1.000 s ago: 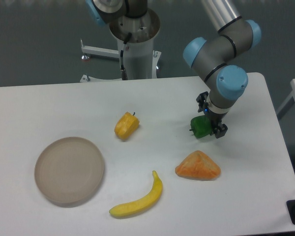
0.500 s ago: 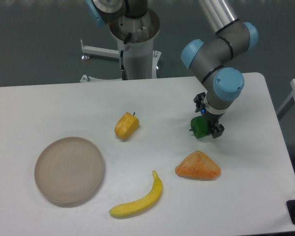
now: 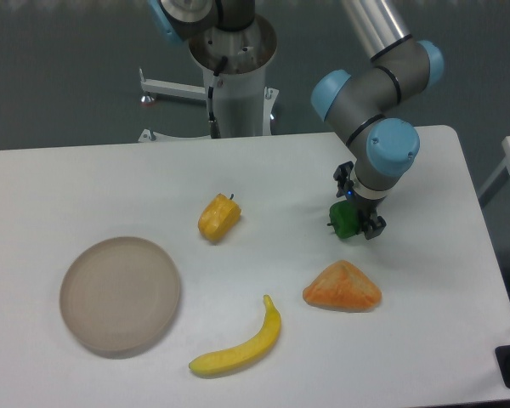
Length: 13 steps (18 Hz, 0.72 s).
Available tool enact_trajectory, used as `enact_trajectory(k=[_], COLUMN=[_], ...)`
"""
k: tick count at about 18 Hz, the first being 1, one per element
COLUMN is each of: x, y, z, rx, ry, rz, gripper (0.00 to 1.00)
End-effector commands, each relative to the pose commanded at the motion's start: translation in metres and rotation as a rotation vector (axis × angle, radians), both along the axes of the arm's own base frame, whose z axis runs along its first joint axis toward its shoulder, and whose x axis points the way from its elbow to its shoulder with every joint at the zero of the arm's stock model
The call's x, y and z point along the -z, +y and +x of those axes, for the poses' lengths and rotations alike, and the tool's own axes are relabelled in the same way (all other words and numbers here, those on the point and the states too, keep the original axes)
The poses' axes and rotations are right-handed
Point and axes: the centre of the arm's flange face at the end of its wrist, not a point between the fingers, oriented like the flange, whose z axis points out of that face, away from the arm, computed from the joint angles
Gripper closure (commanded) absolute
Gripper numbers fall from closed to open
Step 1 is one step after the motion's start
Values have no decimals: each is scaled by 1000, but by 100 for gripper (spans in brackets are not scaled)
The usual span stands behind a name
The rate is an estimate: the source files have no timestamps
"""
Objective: Pick up the green pepper from the table
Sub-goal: 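Close the gripper on the green pepper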
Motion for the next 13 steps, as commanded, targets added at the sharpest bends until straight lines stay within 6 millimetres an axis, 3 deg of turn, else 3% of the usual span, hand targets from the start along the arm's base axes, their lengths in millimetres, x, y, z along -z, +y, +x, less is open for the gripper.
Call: enact_trajectory(k=[7,13], x=[-11,-38], y=[4,22], z=[-5,-19], rx=[-2,-10], ry=[15,27], rz=[18,95], gripper=[41,43])
